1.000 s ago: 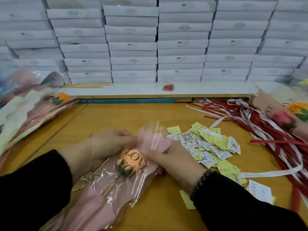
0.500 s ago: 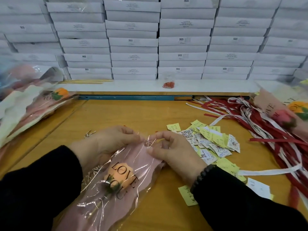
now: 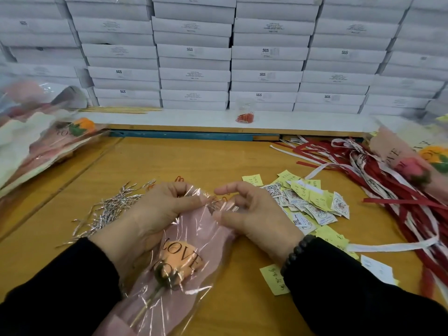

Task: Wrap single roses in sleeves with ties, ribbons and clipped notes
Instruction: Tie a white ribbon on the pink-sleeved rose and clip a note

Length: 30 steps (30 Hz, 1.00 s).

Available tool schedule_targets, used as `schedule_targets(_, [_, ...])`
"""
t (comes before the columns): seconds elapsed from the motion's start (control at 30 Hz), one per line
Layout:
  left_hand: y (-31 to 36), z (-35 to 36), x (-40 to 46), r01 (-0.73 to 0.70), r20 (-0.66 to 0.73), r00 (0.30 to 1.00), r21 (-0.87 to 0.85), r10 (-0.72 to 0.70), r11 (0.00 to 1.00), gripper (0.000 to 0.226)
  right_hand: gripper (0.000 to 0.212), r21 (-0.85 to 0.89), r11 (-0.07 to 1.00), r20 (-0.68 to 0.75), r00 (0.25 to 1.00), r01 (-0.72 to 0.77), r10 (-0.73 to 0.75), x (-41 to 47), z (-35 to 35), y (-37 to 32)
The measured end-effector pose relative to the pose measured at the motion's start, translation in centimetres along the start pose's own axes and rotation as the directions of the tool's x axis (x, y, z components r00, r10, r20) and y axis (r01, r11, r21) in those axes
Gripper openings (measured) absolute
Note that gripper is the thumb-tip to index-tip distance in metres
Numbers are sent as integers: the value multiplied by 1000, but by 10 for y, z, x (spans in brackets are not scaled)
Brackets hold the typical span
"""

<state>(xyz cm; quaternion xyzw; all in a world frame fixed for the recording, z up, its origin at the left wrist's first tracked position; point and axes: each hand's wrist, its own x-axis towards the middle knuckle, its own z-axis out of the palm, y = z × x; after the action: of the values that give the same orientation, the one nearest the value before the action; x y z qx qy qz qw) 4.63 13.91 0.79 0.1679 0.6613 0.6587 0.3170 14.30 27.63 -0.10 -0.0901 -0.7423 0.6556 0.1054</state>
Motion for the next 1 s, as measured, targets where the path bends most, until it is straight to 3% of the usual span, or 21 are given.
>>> schedule_targets(0.13, [-2,1,0,-28,-20,999,-33,28,999,10,5,-152,988,-216,976,-3,-30,9,-22,-5])
schedule_targets(0.27, [-6,3,2,-54,-29,998,-26,53,998,16,17,-521,854,-363,906,-3,-218,14,-64,-8])
schedule_targets(0.4, [-9,2,3,-75,-28,997,-6,74,997,21,15,-668,743,-258,947,-32,-191,12,-83,-6])
schedule_targets(0.53, [-10,1,3,-75,-26,997,0,75,997,5,7,-756,652,-153,984,-58,-90,13,-75,-1])
schedule_targets(0.7, [-8,1,2,-67,-32,997,-1,66,998,8,19,-852,504,-139,990,-140,39,13,-72,-1])
schedule_targets(1.0, [-5,2,1,-71,-56,996,24,72,997,8,22,-758,619,-185,978,-203,94,14,-73,-1])
